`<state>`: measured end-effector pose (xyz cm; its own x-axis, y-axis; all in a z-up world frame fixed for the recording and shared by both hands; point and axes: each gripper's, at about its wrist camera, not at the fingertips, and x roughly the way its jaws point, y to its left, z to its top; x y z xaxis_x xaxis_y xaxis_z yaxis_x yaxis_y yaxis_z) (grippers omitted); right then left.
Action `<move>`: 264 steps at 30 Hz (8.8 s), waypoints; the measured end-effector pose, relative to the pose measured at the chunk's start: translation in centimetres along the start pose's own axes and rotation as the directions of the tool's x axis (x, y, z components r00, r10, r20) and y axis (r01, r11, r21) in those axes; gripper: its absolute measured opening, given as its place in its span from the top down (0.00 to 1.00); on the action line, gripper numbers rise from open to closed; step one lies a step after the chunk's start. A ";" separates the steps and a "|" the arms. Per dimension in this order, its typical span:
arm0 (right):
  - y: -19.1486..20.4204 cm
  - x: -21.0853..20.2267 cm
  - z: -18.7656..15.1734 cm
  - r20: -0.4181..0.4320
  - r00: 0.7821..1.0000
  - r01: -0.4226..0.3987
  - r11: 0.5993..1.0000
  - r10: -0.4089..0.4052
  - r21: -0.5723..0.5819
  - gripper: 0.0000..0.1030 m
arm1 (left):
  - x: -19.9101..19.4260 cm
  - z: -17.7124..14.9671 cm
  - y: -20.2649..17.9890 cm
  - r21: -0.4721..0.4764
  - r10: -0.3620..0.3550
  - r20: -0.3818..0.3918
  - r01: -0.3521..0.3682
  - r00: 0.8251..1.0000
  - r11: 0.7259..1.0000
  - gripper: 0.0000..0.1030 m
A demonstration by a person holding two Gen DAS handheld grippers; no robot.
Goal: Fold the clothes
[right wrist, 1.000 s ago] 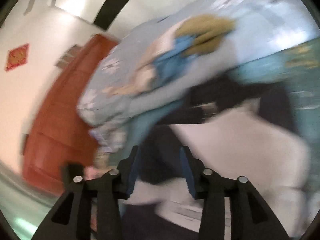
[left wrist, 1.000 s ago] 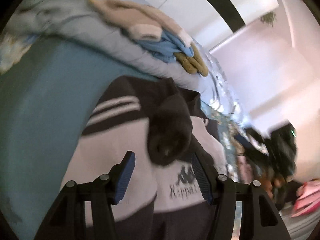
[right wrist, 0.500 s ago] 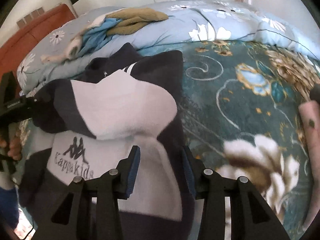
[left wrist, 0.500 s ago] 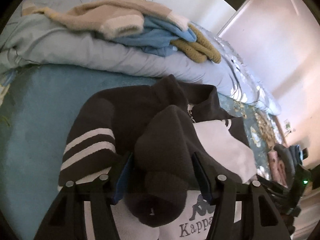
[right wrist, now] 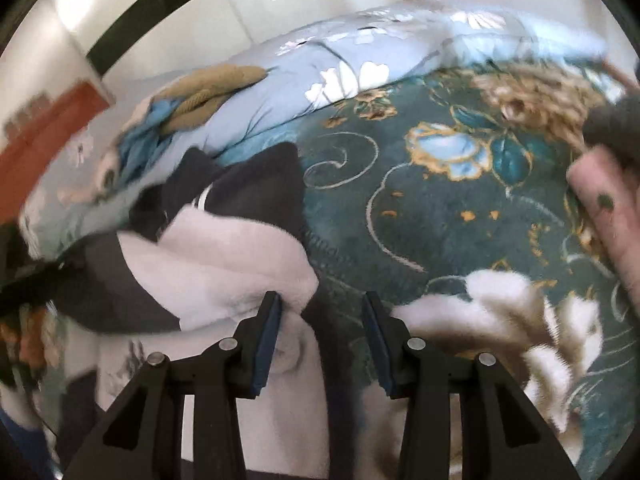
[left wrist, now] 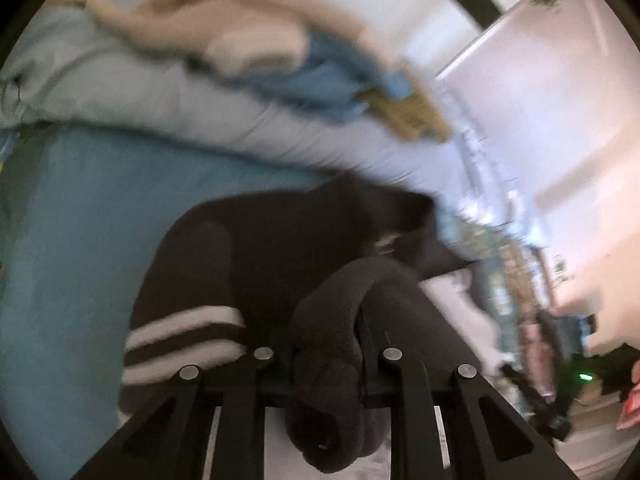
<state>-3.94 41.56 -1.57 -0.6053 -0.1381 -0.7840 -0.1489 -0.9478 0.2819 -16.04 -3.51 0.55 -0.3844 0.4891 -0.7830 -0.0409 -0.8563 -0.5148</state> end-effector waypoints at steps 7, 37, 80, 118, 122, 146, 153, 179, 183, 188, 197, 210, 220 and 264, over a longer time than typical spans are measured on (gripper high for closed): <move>0.7 -1.0 -0.8 -0.002 1.000 0.030 0.999 -0.030 -0.027 0.58 | 1.5 -0.9 2.3 -0.037 0.003 -0.054 -0.005 0.999 0.999 0.73; 5.7 -6.7 -10.5 -0.009 0.994 -0.107 0.994 0.108 0.033 0.56 | -12.5 -22.3 13.9 -0.352 -0.200 0.001 0.188 0.980 0.917 0.39; 2.0 -7.5 -11.9 0.010 0.985 -0.172 0.980 0.171 0.105 0.56 | -24.1 -9.8 11.0 -0.293 0.247 0.356 -0.144 0.901 0.945 0.56; 1.7 -5.8 -11.8 -0.001 0.975 -0.218 0.967 0.220 0.129 0.56 | -19.4 -0.5 -13.0 0.212 -0.212 0.528 0.114 0.822 0.971 0.78; 1.4 -6.0 -11.6 0.008 0.975 -0.220 0.967 0.221 0.133 0.56 | -11.6 -1.8 -17.3 0.255 -0.229 0.355 0.141 0.906 0.957 0.78; 4.5 -5.9 -3.9 0.087 0.942 -0.328 0.943 0.323 0.052 0.56 | -1.4 -9.8 -11.0 0.193 -0.023 0.028 0.017 0.999 0.981 0.32; 4.8 2.0 1.8 0.038 0.926 -0.372 0.892 0.375 0.257 0.56 | -6.2 -12.8 -3.9 0.144 0.212 0.195 -0.242 0.958 0.960 0.32; 1.5 1.3 3.6 0.119 0.936 -0.351 0.913 0.332 0.209 0.83 | -5.1 -14.2 2.8 -0.122 0.275 0.264 -0.251 0.924 0.960 0.26; -2.3 5.3 1.4 0.064 0.922 -0.375 0.837 0.382 0.398 0.82 | -5.0 -14.2 2.6 -0.116 0.277 0.263 -0.255 0.924 0.960 0.25; -4.5 6.4 0.7 0.080 0.875 -0.450 0.738 0.478 0.503 0.83 | -4.9 -14.0 2.9 -0.118 0.255 0.243 -0.233 0.936 0.965 0.21; -2.0 0.2 -1.5 -0.009 0.913 -0.390 0.876 0.409 0.283 0.57 | -7.0 -14.9 4.6 -0.174 -0.052 0.110 0.071 0.993 0.982 0.21; -6.4 -7.8 -14.6 0.013 0.911 -0.393 0.859 0.412 0.327 0.52 | -10.1 -22.1 6.7 -0.140 -0.247 -0.095 0.232 0.964 0.962 0.21; -2.9 -8.6 -18.5 -0.048 0.839 -0.504 0.808 0.541 0.305 0.52 | -10.9 -27.0 5.6 -0.142 -0.388 -0.187 0.366 0.903 0.920 0.21; -6.9 -8.9 -20.0 0.038 0.853 -0.460 0.717 0.520 0.523 0.91 | -10.2 -29.9 8.4 -0.325 -0.429 -0.107 0.377 0.897 0.868 0.92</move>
<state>18.15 43.60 -7.65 -0.6234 -0.5999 -0.5016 -0.2374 -0.4660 0.8523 15.12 -10.67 -6.23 -0.2287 0.8239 -0.5185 0.1192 -0.5049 -0.8549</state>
